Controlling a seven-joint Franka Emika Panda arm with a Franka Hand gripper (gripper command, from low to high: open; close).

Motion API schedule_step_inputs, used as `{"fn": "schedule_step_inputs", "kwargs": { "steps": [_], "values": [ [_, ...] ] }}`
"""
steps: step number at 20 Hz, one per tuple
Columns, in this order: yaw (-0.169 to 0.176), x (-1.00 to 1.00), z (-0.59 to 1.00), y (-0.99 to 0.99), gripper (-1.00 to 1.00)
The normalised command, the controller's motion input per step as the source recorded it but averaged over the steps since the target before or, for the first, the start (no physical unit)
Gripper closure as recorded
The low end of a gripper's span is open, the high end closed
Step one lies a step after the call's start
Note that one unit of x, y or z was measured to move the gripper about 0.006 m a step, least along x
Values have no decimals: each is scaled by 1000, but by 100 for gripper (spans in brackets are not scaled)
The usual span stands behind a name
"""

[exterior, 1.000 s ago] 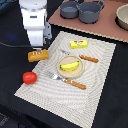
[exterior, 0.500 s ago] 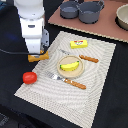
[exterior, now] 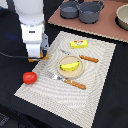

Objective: Interact with the objects in diverse but meaningful ways.

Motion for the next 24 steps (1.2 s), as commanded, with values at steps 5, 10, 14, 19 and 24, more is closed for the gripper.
{"fn": "schedule_step_inputs", "kwargs": {
  "steps": [5, 10, 14, 19, 24],
  "values": [
    [3, 94, -197, -7, -100],
    [6, 115, -195, -2, 100],
    [7, 170, -172, -17, 100],
    [9, 189, -165, -55, 100],
    [16, 161, -164, -70, 100]
  ]
}}
